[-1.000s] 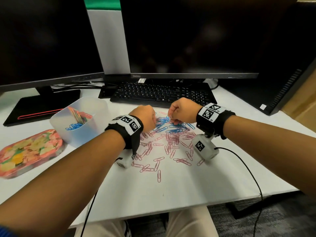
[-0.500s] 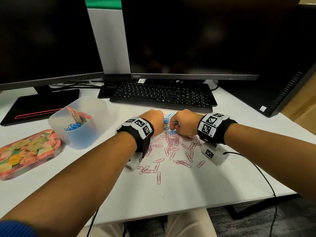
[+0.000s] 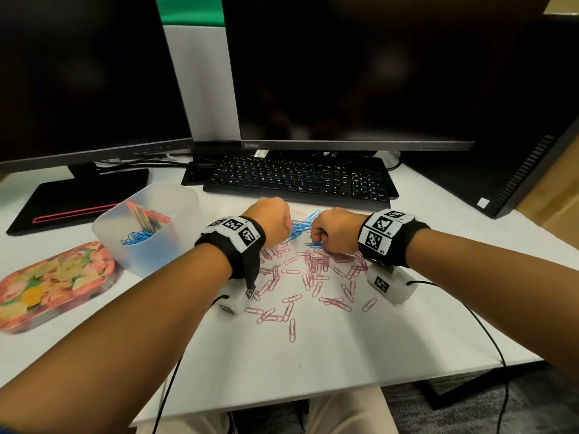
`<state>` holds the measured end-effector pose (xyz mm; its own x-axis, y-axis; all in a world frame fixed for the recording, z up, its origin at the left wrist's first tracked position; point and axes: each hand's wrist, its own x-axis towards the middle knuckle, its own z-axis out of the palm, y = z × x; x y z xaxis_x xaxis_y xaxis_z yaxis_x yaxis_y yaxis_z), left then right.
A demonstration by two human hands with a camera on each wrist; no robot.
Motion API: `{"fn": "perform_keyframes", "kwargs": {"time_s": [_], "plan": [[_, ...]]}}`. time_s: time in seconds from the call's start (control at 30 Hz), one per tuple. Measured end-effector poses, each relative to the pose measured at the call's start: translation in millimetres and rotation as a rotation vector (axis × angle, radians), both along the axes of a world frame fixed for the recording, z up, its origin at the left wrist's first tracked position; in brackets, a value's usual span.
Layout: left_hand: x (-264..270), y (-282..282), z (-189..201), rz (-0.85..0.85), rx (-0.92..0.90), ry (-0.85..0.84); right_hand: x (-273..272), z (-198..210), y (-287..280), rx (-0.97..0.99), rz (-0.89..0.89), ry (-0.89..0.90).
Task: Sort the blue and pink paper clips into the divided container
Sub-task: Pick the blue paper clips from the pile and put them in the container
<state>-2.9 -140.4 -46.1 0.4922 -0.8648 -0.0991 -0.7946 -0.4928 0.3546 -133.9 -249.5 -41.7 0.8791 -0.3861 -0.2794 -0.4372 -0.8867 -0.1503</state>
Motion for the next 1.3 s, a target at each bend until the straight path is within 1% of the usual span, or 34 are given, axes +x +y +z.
{"fn": "perform_keyframes", "kwargs": {"time_s": [0.13, 0.23, 0.33, 0.4, 0.43, 0.53, 0.6, 0.67, 0.73, 0.8, 0.87, 0.97, 1.07, 1.17, 1.23, 1.3], "plan": [[21.2, 11.6, 9.7, 0.098, -0.134, 0.138, -1.7, -2.2, 0.8, 0.004, -0.003, -0.030], [38.1, 16.4, 7.8, 0.161, -0.164, 0.275, -3.4, 1.4, -0.2, 0.019, -0.020, -0.093], [46.9, 18.3, 2.7, 0.235, -0.210, 0.407, -3.5, 7.0, -6.4, 0.128, -0.054, -0.207], [47.1, 18.7, 0.7, 0.285, -0.253, 0.508, -2.4, 7.9, -11.4, 0.274, -0.101, -0.293], [45.5, 18.9, 1.0, 0.305, -0.286, 0.574, -2.2, 7.8, -13.4, 0.385, -0.153, -0.337], [42.8, 20.7, 4.9, 0.365, -0.394, 0.777, -1.2, 7.1, -14.0, 0.816, -0.394, -0.494], [43.7, 23.4, 7.9, 0.403, -0.445, 0.879, -0.6, 8.6, -13.4, 1.060, -0.525, -0.542], [44.5, 26.6, 10.6, 0.445, -0.483, 0.963, 0.1, 10.7, -13.3, 1.256, -0.610, -0.551], [45.3, 28.3, 12.6, 0.503, -0.509, 1.054, 1.4, 12.7, -14.2, 1.368, -0.672, -0.555], [44.9, 28.1, 14.5, 0.543, -0.502, 1.113, 3.7, 13.8, -14.4, 1.408, -0.698, -0.552], [44.7, 24.3, 15.7, 0.546, -0.464, 1.065, 5.8, 14.7, -13.3, 1.440, -0.706, -0.543], [44.0, 14.7, 15.8, 0.483, -0.326, 0.849, 7.1, 14.9, -11.7, 1.436, -0.688, -0.511], [43.4, 4.6, 13.3, 0.389, -0.212, 0.686, 6.5, 12.8, -13.1, 1.375, -0.681, -0.494], [45.3, -1.7, 10.8, 0.297, -0.163, 0.543, 4.8, 11.4, -15.2, 1.278, -0.665, -0.478], [47.3, -0.8, 9.1, 0.250, -0.132, 0.397, 3.7, 10.7, -16.7, 1.231, -0.659, -0.468], [48.0, 3.1, 6.6, 0.164, -0.037, 0.213, 2.9, 10.6, -18.1, 1.195, -0.658, -0.466]]}}
